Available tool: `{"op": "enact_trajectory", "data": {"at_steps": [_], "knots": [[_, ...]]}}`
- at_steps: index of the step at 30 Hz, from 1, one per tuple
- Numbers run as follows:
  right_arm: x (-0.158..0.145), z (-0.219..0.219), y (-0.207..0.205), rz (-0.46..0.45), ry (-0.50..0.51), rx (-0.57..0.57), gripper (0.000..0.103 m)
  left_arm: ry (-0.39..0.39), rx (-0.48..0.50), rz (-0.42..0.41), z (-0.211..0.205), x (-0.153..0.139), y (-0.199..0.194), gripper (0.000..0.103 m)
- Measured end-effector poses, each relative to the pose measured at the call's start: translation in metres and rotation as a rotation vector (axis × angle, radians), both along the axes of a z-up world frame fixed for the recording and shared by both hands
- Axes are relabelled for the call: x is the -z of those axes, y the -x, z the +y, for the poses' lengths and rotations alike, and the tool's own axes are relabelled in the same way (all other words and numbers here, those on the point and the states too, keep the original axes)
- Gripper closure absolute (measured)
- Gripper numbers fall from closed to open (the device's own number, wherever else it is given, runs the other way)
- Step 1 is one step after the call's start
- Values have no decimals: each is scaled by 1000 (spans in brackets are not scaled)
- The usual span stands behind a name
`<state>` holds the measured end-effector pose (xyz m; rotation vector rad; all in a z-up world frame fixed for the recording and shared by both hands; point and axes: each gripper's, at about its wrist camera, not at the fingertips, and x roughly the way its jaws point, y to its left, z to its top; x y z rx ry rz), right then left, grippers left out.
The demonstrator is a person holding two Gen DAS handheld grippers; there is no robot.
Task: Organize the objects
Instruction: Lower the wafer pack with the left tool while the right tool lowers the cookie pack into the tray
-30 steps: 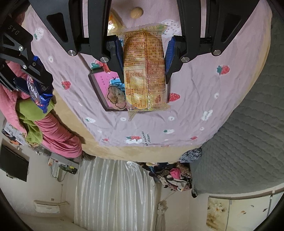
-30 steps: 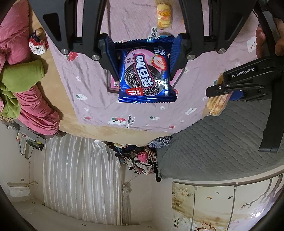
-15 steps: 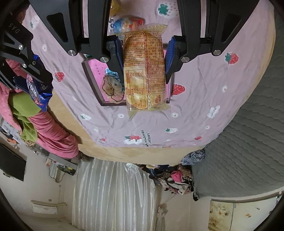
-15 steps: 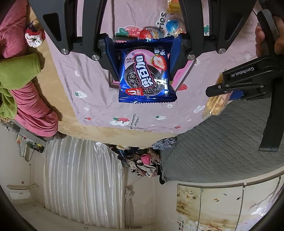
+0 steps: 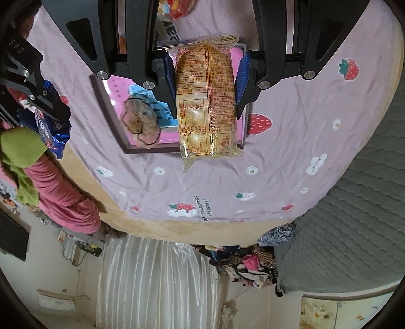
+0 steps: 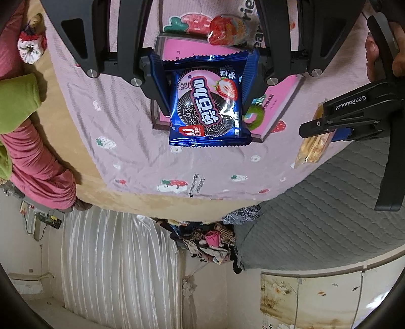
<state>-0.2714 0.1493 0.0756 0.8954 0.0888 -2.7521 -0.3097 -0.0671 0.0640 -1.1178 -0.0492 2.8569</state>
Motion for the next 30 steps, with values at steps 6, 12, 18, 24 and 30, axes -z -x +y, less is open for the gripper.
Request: {"op": "enact_trajectory", "data": {"at_steps": [6,12,18,24,30], "knots": [[31,1,24,-37,-13,1,51,-8,-3,-41,1,36,27,62],[58,3,47,-65,-19,2,51,-7,0,-67,5,72,46,62],[91,7,58,-102,-4,12,51,-12,-8,-96,2,106,60,62],[120,12,73,-144,-12,23,51,-5,-4,-123,0,130,70,62],[137,10,83,-183,-50,20,51,-3,18,-161,2,145,76,62]]}}
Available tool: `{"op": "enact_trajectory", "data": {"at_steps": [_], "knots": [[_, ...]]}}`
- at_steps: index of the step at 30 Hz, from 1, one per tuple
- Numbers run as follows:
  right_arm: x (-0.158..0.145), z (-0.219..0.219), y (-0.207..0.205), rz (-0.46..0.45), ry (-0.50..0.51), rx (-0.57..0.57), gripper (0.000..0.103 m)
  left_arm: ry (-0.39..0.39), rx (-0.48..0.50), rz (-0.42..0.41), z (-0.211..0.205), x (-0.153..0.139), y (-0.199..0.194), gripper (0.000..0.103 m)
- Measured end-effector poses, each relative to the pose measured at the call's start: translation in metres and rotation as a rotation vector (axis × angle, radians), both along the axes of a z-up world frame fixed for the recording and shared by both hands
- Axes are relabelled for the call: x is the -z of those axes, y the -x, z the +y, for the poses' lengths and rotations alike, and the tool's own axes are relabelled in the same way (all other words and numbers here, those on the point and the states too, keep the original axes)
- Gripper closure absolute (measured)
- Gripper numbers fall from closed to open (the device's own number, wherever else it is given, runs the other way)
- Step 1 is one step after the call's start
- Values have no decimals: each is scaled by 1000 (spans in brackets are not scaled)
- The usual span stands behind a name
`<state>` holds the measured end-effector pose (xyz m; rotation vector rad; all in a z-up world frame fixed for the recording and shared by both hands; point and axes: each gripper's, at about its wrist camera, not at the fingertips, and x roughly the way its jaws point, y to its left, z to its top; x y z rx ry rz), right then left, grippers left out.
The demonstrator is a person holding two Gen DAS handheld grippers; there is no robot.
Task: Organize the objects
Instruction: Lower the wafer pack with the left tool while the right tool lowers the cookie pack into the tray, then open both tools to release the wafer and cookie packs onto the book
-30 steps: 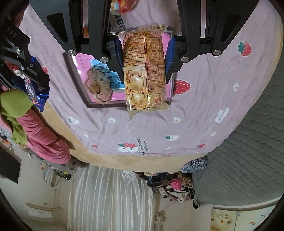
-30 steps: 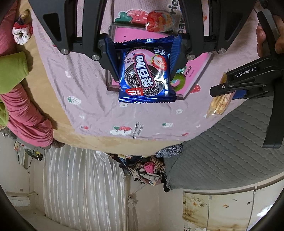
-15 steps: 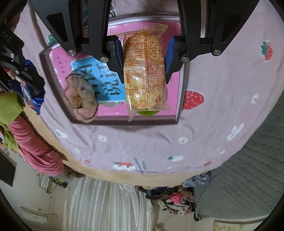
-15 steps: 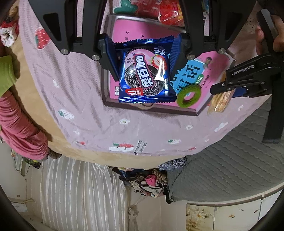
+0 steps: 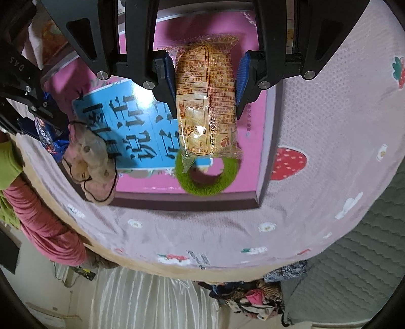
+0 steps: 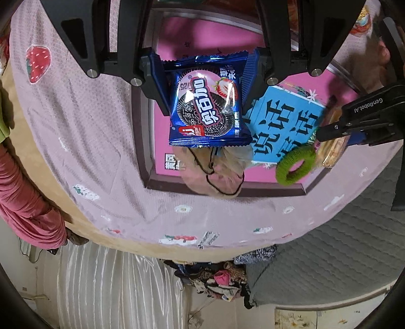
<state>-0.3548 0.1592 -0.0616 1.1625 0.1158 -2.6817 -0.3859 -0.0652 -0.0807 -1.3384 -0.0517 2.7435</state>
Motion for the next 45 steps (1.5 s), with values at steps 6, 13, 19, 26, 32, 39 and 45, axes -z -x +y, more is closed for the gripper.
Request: {"op": "enact_trajectory", "data": {"at_steps": [6,13,19,26,32,39,45], "knots": [[9,-4,4,-20,-20,3,51,0,5,-27,-1,8,3,62],[18,-6,7,-42,-30,-1,51,12,10,-29,0,12,2,62],[20,-6,8,-46,-28,1,51,29,12,-25,3,13,-1,62],[19,-5,8,-45,-29,3,51,31,10,-23,3,14,0,54],[18,-6,8,-39,-29,7,45,34,7,-22,3,15,1,45],[11,-6,6,-13,-23,12,38,31,0,-18,0,13,2,43],[8,-6,5,-9,-23,15,36,47,-8,7,-2,3,-2,29]]}}
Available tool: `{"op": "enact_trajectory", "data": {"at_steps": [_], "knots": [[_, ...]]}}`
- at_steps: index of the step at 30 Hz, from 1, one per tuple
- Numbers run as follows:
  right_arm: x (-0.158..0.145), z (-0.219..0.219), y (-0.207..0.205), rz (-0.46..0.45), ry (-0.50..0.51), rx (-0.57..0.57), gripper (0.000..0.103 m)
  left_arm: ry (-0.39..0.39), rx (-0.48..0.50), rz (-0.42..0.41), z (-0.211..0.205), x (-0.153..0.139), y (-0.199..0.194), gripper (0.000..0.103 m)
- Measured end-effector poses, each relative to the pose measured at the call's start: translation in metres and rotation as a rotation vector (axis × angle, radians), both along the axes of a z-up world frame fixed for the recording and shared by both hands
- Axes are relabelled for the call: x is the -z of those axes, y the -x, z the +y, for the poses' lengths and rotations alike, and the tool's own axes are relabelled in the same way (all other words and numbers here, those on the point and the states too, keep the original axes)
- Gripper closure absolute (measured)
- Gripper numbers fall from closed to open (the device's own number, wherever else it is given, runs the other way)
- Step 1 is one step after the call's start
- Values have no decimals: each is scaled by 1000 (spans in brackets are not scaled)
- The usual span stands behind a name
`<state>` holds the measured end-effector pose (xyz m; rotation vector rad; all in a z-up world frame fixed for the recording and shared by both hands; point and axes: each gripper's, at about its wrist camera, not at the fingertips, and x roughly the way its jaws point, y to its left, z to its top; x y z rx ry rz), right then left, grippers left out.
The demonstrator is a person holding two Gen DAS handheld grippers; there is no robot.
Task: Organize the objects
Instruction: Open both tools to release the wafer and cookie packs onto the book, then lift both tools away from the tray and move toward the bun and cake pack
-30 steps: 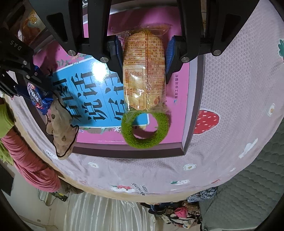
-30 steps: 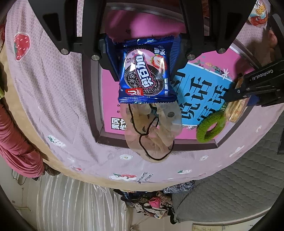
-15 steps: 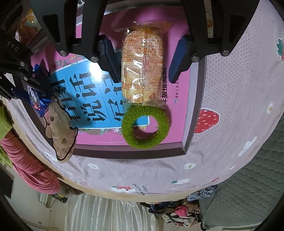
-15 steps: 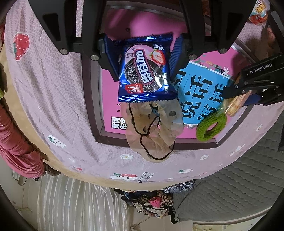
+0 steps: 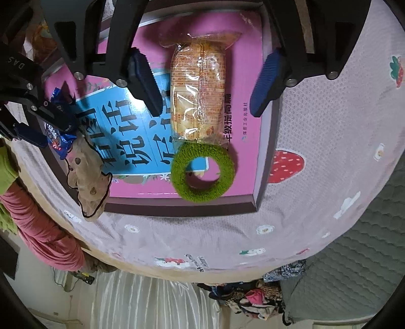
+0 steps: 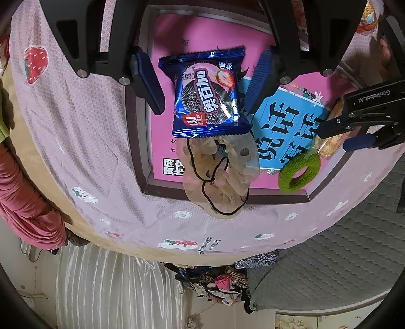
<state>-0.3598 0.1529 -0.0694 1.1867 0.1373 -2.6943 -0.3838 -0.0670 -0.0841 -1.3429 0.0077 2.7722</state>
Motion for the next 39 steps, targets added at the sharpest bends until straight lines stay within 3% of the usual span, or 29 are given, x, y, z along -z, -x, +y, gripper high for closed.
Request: {"op": "enact_trajectory", "data": {"at_steps": [10,20,29,39], "knots": [[-14,2,-10,37,-2,18,22,39,-4,58,1,-21,-14,21],[-44,0,-37,81,24,18,16,5,-20,90,-4,-46,-44,16],[-90,-6,-79,145,25,0,11,8,-30,125,-3,-84,-89,14],[-161,-16,-138,231,0,-22,7,17,-39,178,-7,-150,-142,12]]}}
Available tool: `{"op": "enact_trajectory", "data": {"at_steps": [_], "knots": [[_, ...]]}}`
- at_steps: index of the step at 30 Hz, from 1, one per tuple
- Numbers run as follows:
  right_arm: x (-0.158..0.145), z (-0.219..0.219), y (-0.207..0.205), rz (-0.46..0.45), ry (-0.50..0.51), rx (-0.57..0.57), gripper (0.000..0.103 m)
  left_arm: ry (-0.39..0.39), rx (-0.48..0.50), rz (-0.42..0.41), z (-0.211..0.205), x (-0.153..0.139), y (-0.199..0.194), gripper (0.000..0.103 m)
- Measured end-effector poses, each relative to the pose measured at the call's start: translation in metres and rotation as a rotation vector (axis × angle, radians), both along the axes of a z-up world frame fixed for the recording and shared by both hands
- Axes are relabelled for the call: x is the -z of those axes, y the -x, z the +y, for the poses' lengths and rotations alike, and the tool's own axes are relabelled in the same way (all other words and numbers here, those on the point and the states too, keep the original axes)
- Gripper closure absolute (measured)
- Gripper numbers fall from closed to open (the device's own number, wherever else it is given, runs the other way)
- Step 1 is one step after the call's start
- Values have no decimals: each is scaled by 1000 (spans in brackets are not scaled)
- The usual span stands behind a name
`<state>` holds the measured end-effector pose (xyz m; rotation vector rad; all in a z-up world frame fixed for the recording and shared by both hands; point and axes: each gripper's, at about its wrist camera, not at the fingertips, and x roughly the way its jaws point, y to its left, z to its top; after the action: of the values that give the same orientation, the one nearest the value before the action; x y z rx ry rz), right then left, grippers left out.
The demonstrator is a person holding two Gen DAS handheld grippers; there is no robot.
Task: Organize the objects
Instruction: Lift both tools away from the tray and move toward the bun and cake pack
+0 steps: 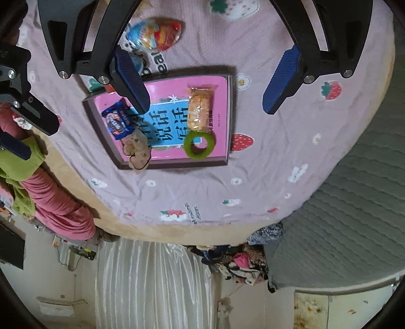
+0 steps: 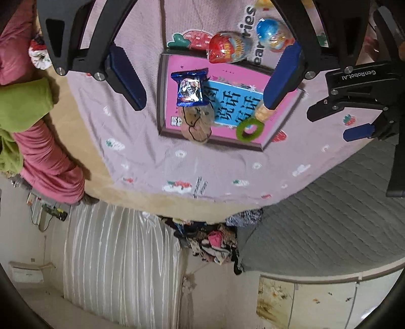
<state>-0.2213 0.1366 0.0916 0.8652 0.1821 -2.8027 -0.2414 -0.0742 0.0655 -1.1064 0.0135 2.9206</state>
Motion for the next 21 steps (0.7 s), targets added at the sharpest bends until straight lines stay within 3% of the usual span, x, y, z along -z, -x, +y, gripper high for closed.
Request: {"op": "enact_trajectory", "data": {"at_steps": [12,21], "knots": [[-41,3,-58,38,-11,3,6,17,0,42,0,-44,-64,3],[-49,4,-92,46,-14,4,5,28,11,28,11,-41,-95,2]]}}
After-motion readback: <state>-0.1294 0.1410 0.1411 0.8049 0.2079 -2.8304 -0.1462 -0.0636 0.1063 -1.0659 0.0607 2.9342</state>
